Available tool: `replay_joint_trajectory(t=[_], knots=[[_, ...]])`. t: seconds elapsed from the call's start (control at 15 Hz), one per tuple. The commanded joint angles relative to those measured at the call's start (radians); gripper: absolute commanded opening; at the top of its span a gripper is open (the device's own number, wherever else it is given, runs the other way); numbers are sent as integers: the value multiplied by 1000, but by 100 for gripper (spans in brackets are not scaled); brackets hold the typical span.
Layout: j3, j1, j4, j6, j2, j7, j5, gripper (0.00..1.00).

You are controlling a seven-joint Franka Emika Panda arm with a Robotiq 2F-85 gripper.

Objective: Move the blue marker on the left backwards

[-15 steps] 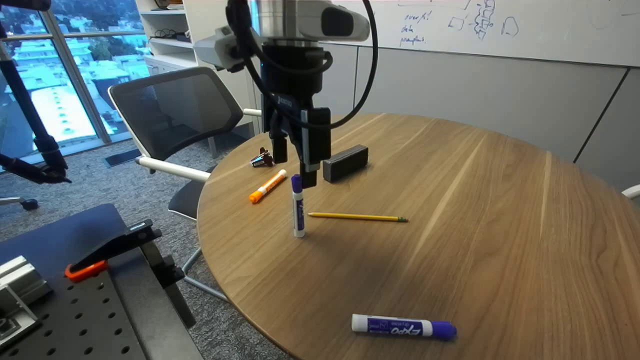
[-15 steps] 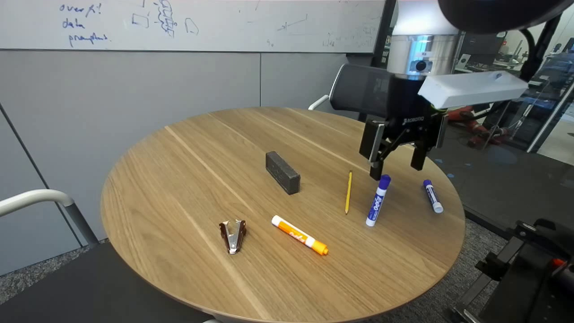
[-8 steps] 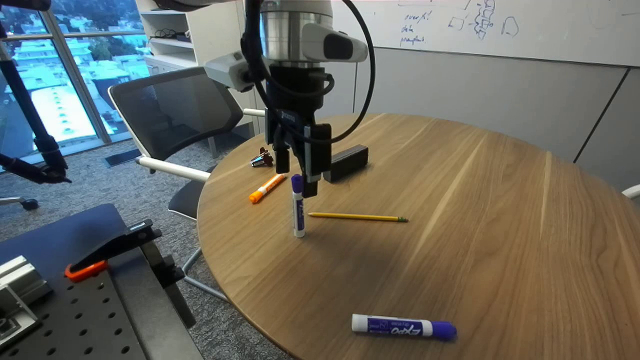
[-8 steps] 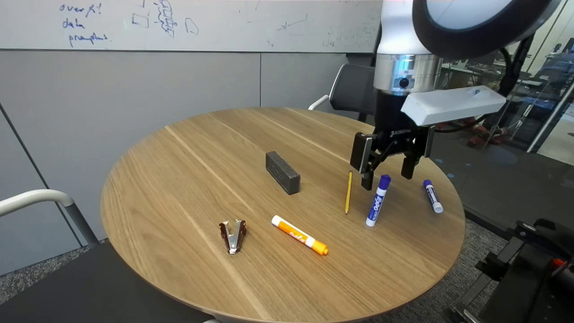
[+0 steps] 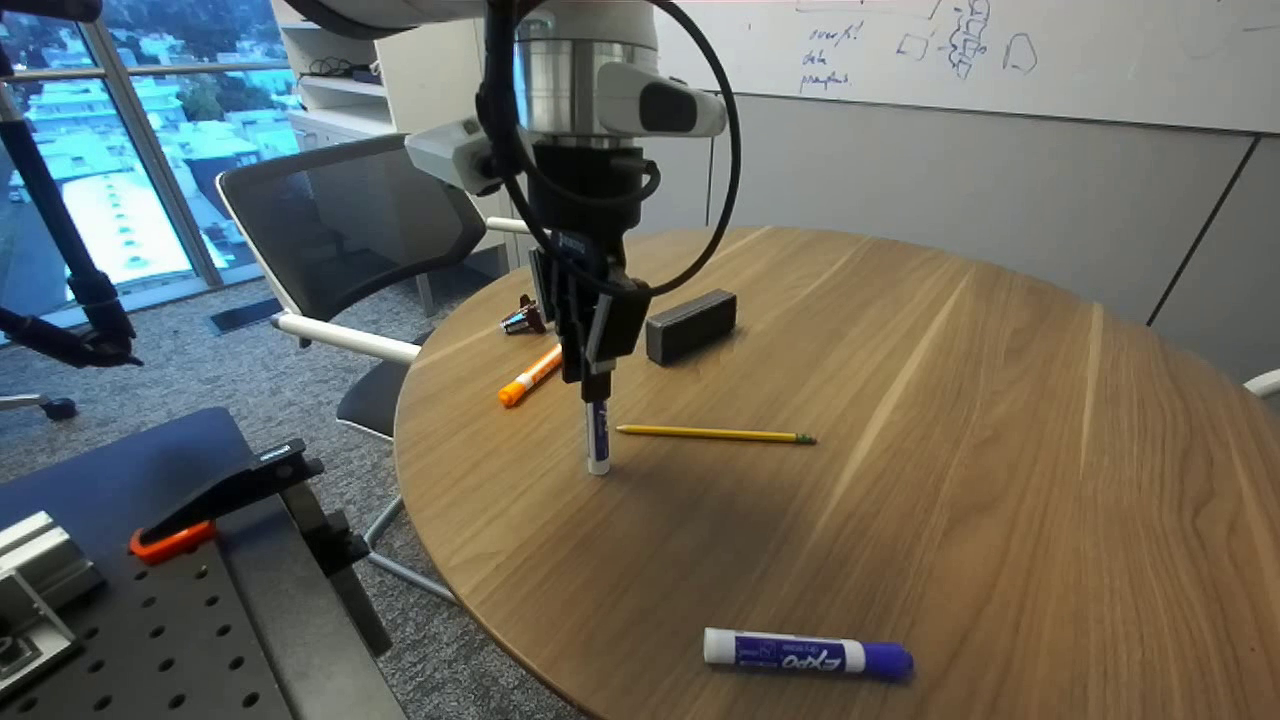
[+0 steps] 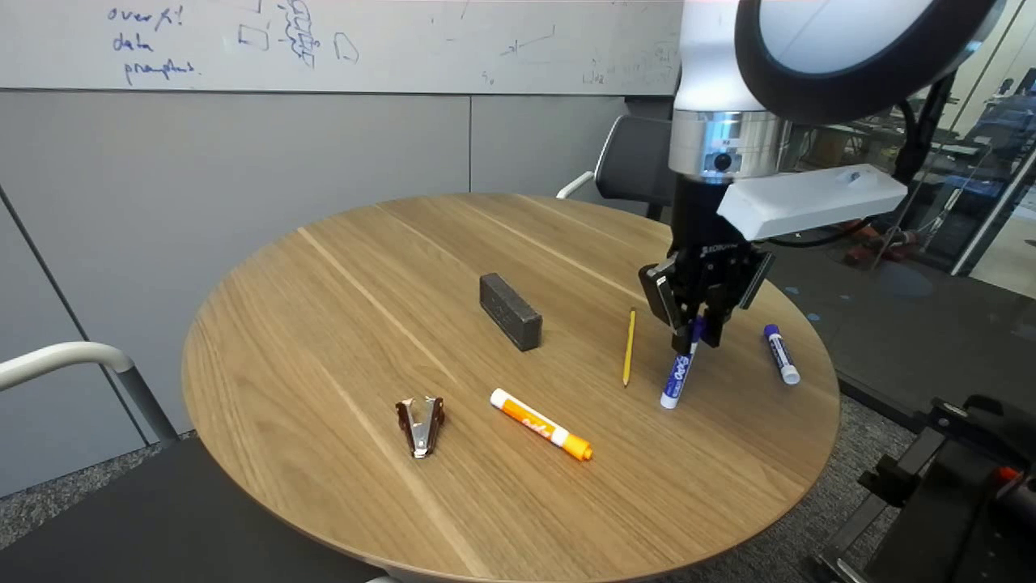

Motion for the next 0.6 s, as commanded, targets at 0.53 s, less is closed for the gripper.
replay_joint_trajectory(t=[0.53], knots=[[1, -93, 39, -103, -238, -124, 136, 5]])
